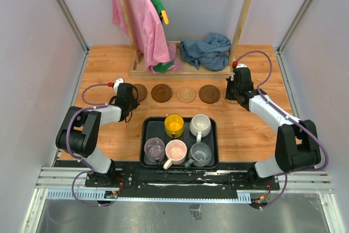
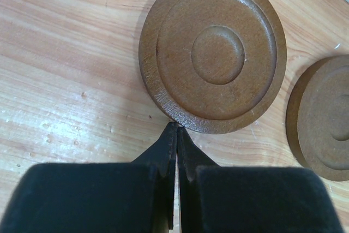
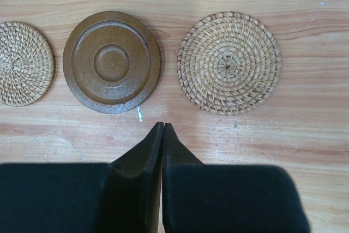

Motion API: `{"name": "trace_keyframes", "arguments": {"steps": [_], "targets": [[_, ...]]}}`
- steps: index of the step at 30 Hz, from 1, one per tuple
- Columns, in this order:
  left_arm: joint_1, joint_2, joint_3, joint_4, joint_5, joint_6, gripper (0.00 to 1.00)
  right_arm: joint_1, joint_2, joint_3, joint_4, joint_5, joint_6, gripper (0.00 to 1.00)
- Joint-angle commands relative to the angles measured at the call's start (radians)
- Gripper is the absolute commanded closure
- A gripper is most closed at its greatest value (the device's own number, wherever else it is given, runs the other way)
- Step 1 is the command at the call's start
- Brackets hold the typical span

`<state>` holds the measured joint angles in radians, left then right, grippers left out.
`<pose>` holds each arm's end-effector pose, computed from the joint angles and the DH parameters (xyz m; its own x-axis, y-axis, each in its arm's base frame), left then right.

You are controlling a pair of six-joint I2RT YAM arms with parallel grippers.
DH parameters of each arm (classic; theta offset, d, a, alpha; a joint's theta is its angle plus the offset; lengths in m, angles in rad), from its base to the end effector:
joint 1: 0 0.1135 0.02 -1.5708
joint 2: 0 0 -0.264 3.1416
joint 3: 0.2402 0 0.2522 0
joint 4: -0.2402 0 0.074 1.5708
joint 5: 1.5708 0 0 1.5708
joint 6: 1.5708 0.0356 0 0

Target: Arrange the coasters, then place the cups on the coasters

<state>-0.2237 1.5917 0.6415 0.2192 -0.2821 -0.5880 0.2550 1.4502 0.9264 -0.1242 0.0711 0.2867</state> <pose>0.2921 -0.0563 0.1408 -0.5477 -0.4218 -0.7226 -0.3519 0.8997 -0.2583 0.3080 0.0777 0.2389 -0.6159 0.1310 -0.7769 -0.0236 0.9826 0.1843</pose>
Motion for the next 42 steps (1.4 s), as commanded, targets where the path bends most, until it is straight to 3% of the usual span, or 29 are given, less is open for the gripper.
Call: {"name": "trace_keyframes", "arguments": {"steps": [1, 15, 24, 32, 42], "targets": [[0.004, 0.035, 0.019, 0.002, 0.011, 0.002, 0.99, 0.02, 0.012, 0.034, 0.017, -0.005, -0.013, 0.99], [0.005, 0.01, 0.001, -0.006, 0.025, 0.022, 0.99, 0.032, 0.019, 0.038, 0.014, -0.022, -0.016, 0.99], [-0.005, -0.196, -0.126, -0.026, 0.079, -0.038, 0.99, 0.137, 0.092, 0.104, 0.003, -0.038, -0.03, 0.99], [-0.006, -0.374, -0.133, -0.046, 0.041, 0.025, 0.99, 0.187, 0.232, 0.212, -0.018, -0.129, 0.0, 0.99], [-0.006, -0.435, -0.128, 0.003, 0.103, 0.114, 1.0, 0.196, 0.236, 0.244, -0.075, -0.073, -0.001, 0.98]]}}
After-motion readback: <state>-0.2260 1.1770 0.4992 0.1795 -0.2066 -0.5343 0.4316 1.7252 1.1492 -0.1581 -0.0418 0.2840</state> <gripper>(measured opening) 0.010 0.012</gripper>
